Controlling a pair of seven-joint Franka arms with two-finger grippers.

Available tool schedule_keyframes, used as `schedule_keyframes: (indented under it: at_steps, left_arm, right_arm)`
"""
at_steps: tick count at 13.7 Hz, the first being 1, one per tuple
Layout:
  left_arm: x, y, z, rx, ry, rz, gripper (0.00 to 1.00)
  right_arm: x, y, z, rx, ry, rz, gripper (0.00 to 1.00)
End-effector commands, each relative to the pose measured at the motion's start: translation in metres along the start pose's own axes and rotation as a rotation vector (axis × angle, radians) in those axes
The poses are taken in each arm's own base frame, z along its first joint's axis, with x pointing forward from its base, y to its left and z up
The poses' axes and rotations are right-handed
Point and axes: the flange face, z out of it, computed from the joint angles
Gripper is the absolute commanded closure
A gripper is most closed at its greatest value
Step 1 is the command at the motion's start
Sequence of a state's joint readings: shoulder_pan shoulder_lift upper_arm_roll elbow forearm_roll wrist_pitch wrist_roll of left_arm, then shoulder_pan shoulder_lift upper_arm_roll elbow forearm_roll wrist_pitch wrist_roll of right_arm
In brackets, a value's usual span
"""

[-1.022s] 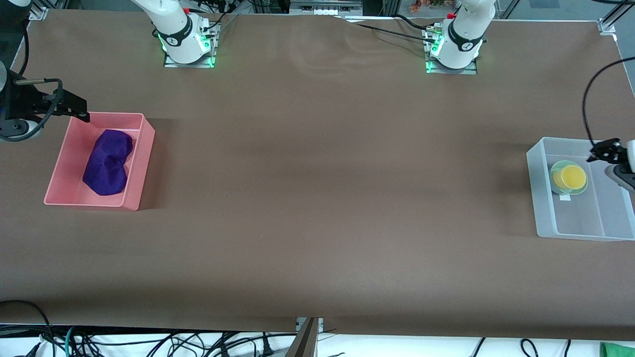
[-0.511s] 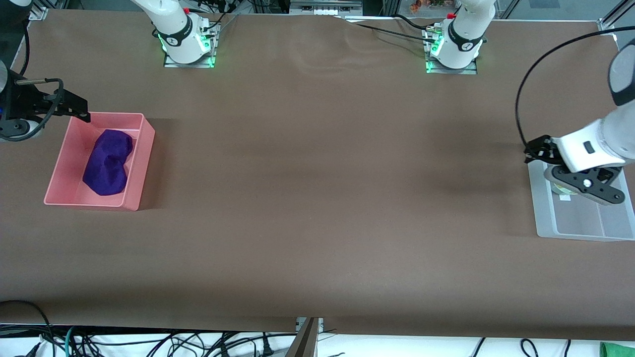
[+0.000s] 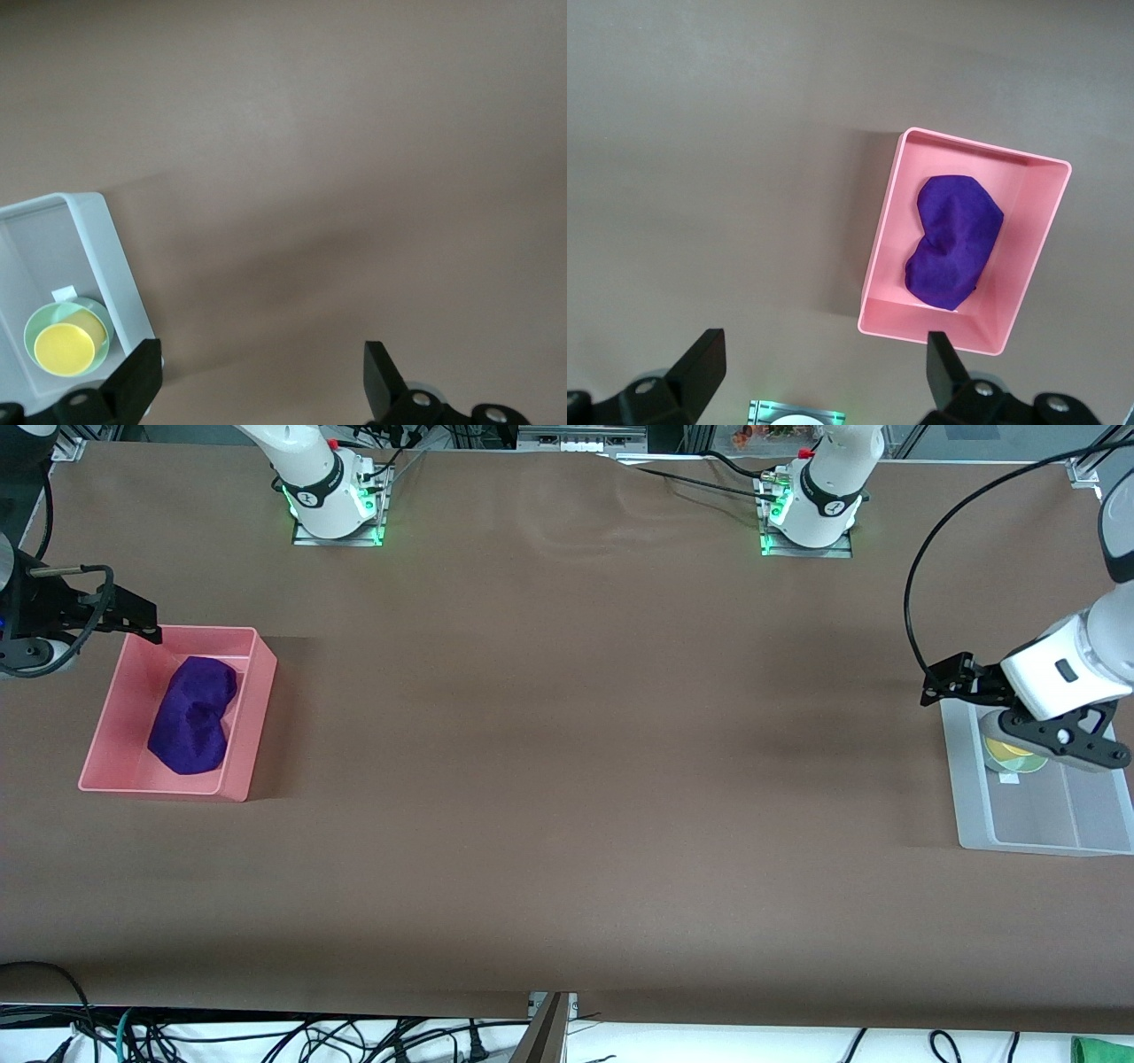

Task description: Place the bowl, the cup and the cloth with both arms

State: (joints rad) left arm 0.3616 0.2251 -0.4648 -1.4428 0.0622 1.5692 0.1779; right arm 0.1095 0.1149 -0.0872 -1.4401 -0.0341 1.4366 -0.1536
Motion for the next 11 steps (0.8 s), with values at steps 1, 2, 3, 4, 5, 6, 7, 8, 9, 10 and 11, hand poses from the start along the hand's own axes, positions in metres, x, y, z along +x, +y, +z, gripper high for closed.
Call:
schedule_keyframes:
  at_steps: [1, 2, 3, 4, 5, 6, 7, 8, 9, 10, 11]
  left_arm:
    - [-0.01, -0.007, -0.003, -0.044, 0.045, -0.121, 0.0]
    - [-0.021, -0.014, -0.004, -0.038, 0.08, -0.165, 0.0]
    - [-0.033, -0.002, 0.002, -0.027, 0.091, -0.162, 0.0]
    - [-0.04, 0.011, 0.002, 0.0, 0.126, -0.153, 0.0]
    - [-0.044, 0.022, 0.004, 0.03, 0.132, -0.148, 0.0]
    - [-0.047, 0.029, 0.006, 0.063, 0.121, -0.151, 0.0]
    - [-0.051, 0.033, 0.006, 0.066, 0.12, -0.164, 0.0]
    - [-0.054, 0.033, 0.008, 0.066, 0.115, -0.168, 0.0]
    - [-0.054, 0.034, 0.008, 0.066, 0.115, -0.166, 0.0]
    - [-0.054, 0.034, 0.007, 0.066, 0.117, -0.168, 0.0]
    - [-0.054, 0.033, 0.008, 0.066, 0.115, -0.169, 0.0]
  right_arm:
    - [0.001, 0.0, -0.006, 0.013, 0.011, 0.013, 0.0]
    - [0.002, 0.0, -0.005, 0.013, 0.01, 0.013, 0.0]
    - [0.001, 0.0, -0.006, 0.013, 0.011, 0.013, 0.0]
    - [0.002, 0.0, -0.005, 0.011, 0.01, 0.014, 0.0]
    - [0.002, 0.0, -0.006, 0.011, 0.011, 0.012, 0.0]
    - [0.002, 0.001, -0.005, 0.011, 0.011, 0.014, 0.0]
    - [0.002, 0.002, -0.006, 0.011, 0.013, 0.015, 0.0]
    - [0.002, 0.002, -0.005, 0.011, 0.011, 0.015, 0.0]
    - [0.002, 0.002, -0.006, 0.011, 0.013, 0.015, 0.0]
    - [0.002, 0.002, -0.006, 0.011, 0.013, 0.015, 0.0]
    - [0.002, 0.001, -0.006, 0.011, 0.013, 0.012, 0.0]
